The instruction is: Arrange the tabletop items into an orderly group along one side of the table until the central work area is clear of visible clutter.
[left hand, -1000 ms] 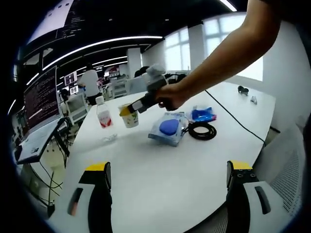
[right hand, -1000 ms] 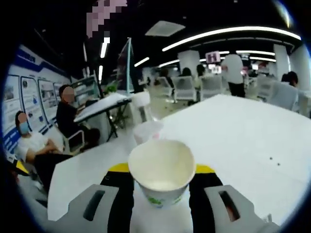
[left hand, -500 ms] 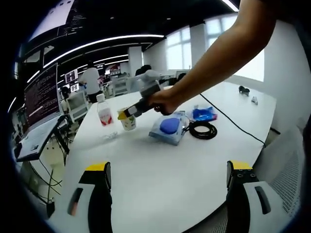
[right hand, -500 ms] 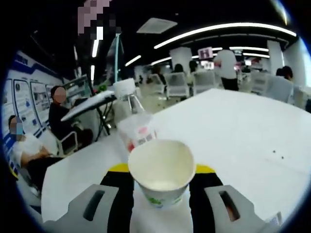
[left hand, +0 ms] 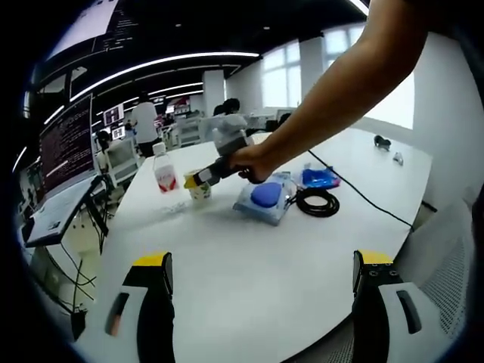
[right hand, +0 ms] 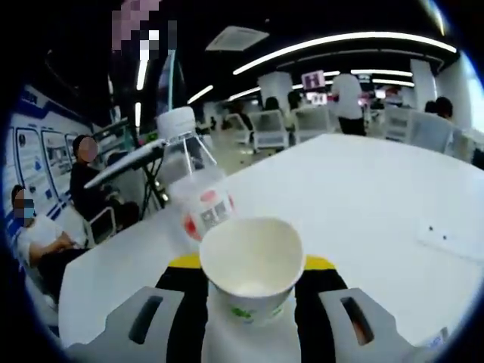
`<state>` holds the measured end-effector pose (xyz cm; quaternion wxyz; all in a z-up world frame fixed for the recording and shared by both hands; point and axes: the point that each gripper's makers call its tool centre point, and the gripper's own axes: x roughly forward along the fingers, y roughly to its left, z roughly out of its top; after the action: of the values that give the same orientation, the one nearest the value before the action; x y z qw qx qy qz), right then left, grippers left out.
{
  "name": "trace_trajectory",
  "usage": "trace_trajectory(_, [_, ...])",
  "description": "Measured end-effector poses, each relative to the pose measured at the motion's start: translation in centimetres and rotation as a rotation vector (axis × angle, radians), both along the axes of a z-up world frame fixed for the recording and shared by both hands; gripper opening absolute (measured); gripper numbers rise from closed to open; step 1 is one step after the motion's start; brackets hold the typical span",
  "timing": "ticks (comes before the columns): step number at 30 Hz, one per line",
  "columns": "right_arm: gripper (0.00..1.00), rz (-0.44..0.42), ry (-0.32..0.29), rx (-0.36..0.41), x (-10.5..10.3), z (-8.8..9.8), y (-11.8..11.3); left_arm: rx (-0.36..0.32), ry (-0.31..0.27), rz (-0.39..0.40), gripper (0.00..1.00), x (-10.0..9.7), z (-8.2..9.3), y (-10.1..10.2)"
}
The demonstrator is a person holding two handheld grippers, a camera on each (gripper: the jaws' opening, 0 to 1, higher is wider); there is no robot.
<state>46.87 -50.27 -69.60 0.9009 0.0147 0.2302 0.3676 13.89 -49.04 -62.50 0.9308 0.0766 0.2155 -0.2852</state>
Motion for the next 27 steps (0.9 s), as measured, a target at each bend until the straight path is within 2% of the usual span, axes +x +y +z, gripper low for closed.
trace_trajectory(4, [0.42,-0.003,-0.006,0.0,0.7,0.1,0.1,-0.002,0.002,0.004,1.0,0.0,0.0,0.0])
trace_trajectory(11, [0.44,0.004,-0.023,-0.016,0.2,0.2,0.3,-0.005,0.005,0.007,1.0,0.1,0.0,0.1])
trace_trajectory(14, [0.45,0.003,-0.045,-0.05,0.2,0.0,0.2,-0.003,0.007,0.008,1.0,0.1,-0.1,0.1])
trace_trajectory(27, [0.46,-0.002,-0.029,-0.072,-0.4,-0.8,0.5,-0.008,0.0,0.013,1.0,0.2,0.0,0.2])
